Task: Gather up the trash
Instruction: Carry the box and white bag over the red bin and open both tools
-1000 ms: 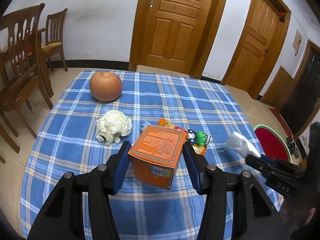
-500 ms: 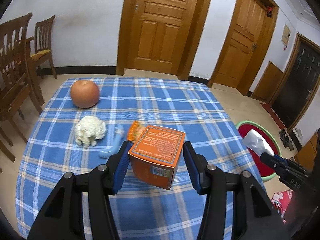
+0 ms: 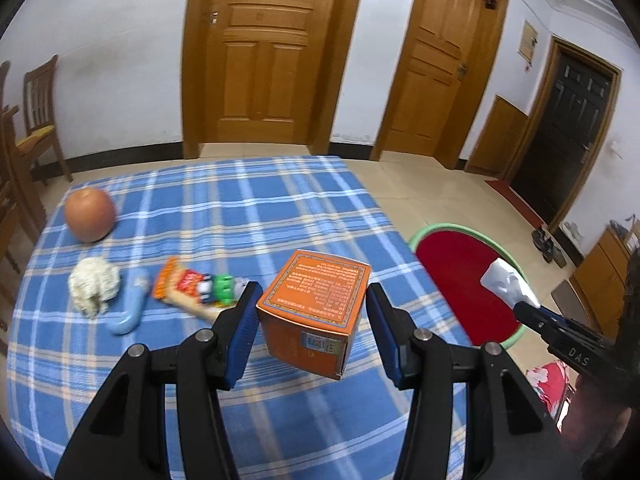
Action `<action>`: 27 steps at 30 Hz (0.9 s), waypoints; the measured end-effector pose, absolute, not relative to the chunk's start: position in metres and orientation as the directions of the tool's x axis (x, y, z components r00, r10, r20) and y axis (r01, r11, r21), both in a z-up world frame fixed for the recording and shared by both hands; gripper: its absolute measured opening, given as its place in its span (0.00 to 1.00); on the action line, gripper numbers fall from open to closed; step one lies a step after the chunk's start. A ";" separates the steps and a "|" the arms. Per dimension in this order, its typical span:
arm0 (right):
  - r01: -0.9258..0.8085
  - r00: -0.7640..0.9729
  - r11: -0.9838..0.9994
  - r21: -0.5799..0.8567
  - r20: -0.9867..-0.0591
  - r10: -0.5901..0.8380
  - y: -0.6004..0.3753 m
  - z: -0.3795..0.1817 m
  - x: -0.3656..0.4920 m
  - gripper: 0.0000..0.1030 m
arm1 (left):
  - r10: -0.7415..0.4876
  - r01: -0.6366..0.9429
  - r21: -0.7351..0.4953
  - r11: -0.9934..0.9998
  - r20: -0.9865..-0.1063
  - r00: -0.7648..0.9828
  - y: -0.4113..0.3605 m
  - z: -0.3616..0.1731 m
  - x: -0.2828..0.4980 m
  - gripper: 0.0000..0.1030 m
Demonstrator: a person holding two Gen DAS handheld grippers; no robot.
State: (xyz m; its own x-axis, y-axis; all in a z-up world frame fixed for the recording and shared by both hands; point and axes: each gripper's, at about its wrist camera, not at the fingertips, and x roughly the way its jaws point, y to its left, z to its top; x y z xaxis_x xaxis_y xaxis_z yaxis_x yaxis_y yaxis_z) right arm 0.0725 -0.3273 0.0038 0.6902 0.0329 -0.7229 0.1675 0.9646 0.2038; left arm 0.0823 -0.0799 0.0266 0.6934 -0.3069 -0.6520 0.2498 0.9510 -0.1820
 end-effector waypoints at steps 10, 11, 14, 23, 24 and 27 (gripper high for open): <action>0.269 0.659 0.941 0.207 -0.752 -0.023 -0.366 -0.019 0.070 0.34 | -0.351 0.323 -0.169 0.931 -0.662 0.662 -0.123 0.024 0.091 0.52; 0.276 0.655 0.939 0.207 -0.755 -0.026 -0.369 -0.022 0.070 0.34 | -0.353 0.329 -0.168 0.929 -0.664 0.659 -0.127 0.024 0.092 0.52; 0.292 0.645 0.933 0.210 -0.764 -0.030 -0.376 -0.029 0.070 0.36 | -0.359 0.341 -0.164 0.925 -0.670 0.650 -0.135 0.021 0.094 0.52; 0.321 0.638 0.916 0.239 -0.770 -0.023 -0.391 -0.038 0.069 0.39 | -0.378 0.387 -0.150 0.910 -0.687 0.621 -0.164 0.014 0.101 0.52; 0.323 0.640 0.915 0.240 -0.768 -0.025 -0.393 -0.037 0.068 0.40 | -0.381 0.393 -0.150 0.907 -0.688 0.618 -0.168 0.013 0.102 0.52; 0.331 0.646 0.911 0.244 -0.763 -0.030 -0.395 -0.034 0.064 0.42 | -0.396 0.417 -0.148 0.897 -0.691 0.605 -0.179 0.010 0.103 0.52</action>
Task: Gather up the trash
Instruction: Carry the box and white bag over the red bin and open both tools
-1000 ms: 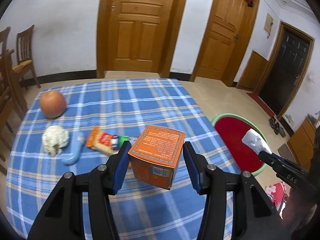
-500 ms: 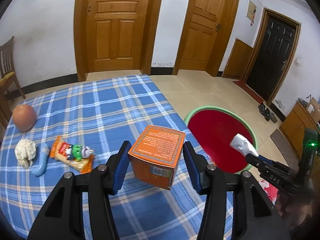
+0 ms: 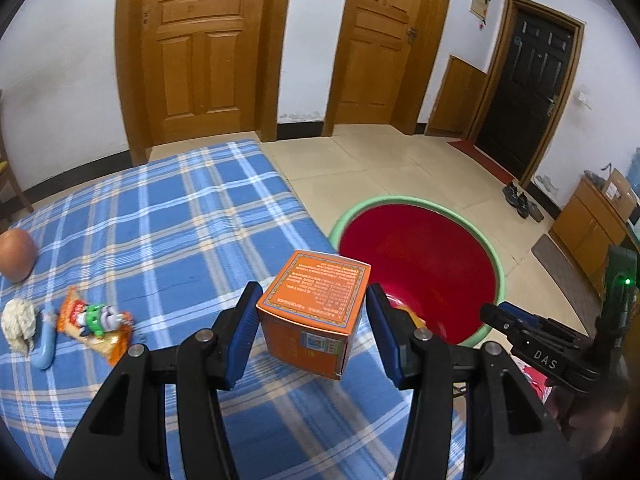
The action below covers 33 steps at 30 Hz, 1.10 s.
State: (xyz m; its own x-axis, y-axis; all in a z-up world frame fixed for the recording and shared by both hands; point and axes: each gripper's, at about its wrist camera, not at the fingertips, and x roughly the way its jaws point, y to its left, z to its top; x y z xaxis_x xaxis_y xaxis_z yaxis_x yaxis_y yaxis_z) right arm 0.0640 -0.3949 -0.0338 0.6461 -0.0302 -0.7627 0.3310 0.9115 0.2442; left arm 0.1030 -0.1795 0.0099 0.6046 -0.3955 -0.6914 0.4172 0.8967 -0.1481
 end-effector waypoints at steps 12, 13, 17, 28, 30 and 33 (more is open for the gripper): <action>0.382 0.647 0.889 0.253 -0.760 -0.062 -0.411 -0.031 0.049 0.53 | -0.462 0.527 -0.140 0.838 -0.696 0.550 -0.234 -0.005 0.109 0.52; 0.386 0.646 0.887 0.253 -0.761 -0.064 -0.412 -0.031 0.048 0.53 | -0.464 0.533 -0.137 0.835 -0.696 0.548 -0.238 -0.007 0.110 0.52; 0.403 0.642 0.879 0.256 -0.764 -0.071 -0.417 -0.033 0.046 0.54 | -0.473 0.559 -0.125 0.820 -0.699 0.537 -0.254 -0.012 0.115 0.52; 0.429 0.636 0.863 0.265 -0.768 -0.080 -0.426 -0.037 0.042 0.59 | -0.460 0.554 -0.124 0.823 -0.717 0.523 -0.267 -0.022 0.119 0.61; 0.427 0.636 0.864 0.266 -0.768 -0.078 -0.426 -0.037 0.043 0.59 | -0.458 0.552 -0.122 0.825 -0.718 0.525 -0.267 -0.022 0.118 0.61; 0.427 0.636 0.864 0.266 -0.768 -0.077 -0.426 -0.037 0.043 0.59 | -0.455 0.548 -0.121 0.828 -0.717 0.529 -0.265 -0.021 0.117 0.61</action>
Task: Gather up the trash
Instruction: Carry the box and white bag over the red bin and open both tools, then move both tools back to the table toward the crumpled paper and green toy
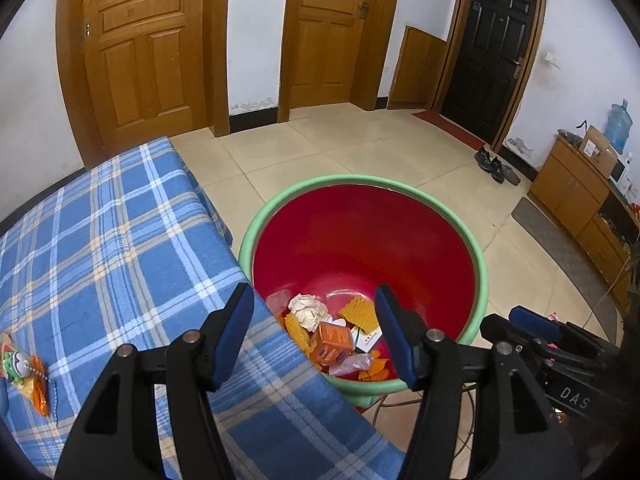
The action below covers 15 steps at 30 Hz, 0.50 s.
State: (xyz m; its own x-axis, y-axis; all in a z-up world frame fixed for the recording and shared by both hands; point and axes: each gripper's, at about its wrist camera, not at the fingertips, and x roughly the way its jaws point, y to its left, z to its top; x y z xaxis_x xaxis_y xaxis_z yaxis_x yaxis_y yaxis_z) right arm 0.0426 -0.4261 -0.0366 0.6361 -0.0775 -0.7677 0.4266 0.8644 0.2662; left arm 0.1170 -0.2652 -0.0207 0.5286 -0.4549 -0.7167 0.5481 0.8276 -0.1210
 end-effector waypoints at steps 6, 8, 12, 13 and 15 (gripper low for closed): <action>0.420 0.644 0.868 0.264 -0.761 -0.080 -0.421 -0.032 0.042 0.61 | -0.448 0.531 -0.126 0.838 -0.715 0.537 -0.255 -0.016 0.113 0.61; 0.416 0.648 0.870 0.263 -0.757 -0.081 -0.419 -0.029 0.041 0.62 | -0.442 0.524 -0.124 0.843 -0.714 0.542 -0.250 -0.015 0.112 0.61; 0.403 0.656 0.877 0.260 -0.751 -0.079 -0.412 -0.024 0.040 0.66 | -0.434 0.510 -0.124 0.851 -0.711 0.553 -0.240 -0.011 0.107 0.61; 0.399 0.658 0.879 0.259 -0.749 -0.078 -0.410 -0.022 0.040 0.66 | -0.431 0.504 -0.124 0.855 -0.710 0.557 -0.236 -0.009 0.105 0.61; 0.390 0.663 0.883 0.259 -0.745 -0.074 -0.406 -0.019 0.040 0.68 | -0.426 0.496 -0.122 0.860 -0.708 0.563 -0.230 -0.007 0.104 0.61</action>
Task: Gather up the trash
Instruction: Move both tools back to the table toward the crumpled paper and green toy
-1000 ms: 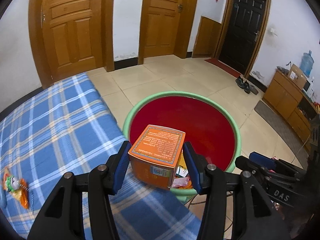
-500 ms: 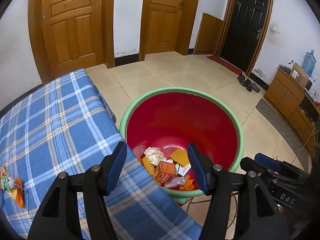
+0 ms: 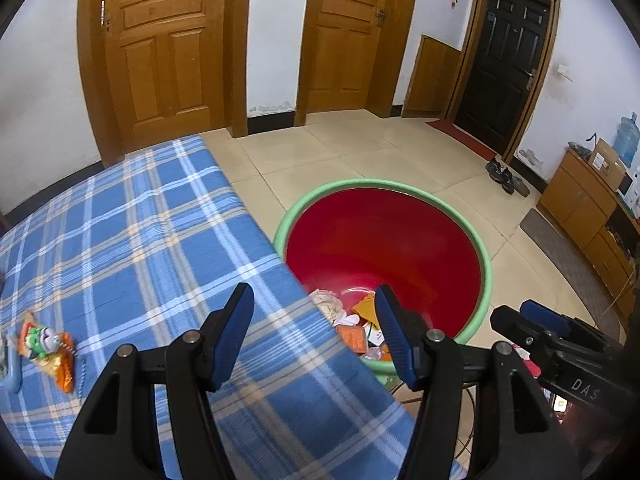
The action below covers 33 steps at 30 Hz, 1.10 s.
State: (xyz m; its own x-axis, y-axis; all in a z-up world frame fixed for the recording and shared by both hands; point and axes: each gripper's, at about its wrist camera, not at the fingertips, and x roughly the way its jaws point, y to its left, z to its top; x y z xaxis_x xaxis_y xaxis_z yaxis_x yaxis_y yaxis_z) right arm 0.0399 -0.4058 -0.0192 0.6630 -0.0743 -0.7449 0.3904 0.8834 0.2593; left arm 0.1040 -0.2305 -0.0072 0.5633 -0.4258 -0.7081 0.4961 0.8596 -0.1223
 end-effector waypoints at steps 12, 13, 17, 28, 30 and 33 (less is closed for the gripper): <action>0.344 0.683 0.906 0.245 -0.728 -0.063 -0.378 -0.003 0.042 0.74 | -0.379 0.413 -0.130 0.901 -0.698 0.607 -0.184 0.004 0.097 0.61; 0.338 0.684 0.909 0.244 -0.727 -0.059 -0.374 -0.002 0.042 0.74 | -0.375 0.406 -0.131 0.904 -0.696 0.612 -0.179 0.005 0.096 0.61; 0.317 0.688 0.917 0.241 -0.724 -0.048 -0.364 0.002 0.044 0.75 | -0.356 0.379 -0.128 0.916 -0.692 0.628 -0.163 0.008 0.093 0.61; 0.226 0.698 0.941 0.253 -0.716 0.025 -0.326 0.010 0.057 0.75 | -0.299 0.293 -0.128 0.947 -0.680 0.670 -0.113 0.014 0.087 0.61; 0.205 0.699 0.946 0.252 -0.714 0.038 -0.317 0.011 0.060 0.76 | -0.285 0.273 -0.128 0.953 -0.678 0.677 -0.103 0.014 0.086 0.61; 0.177 0.697 0.951 0.252 -0.715 0.060 -0.305 0.012 0.064 0.76 | -0.263 0.242 -0.128 0.962 -0.678 0.687 -0.086 0.014 0.086 0.61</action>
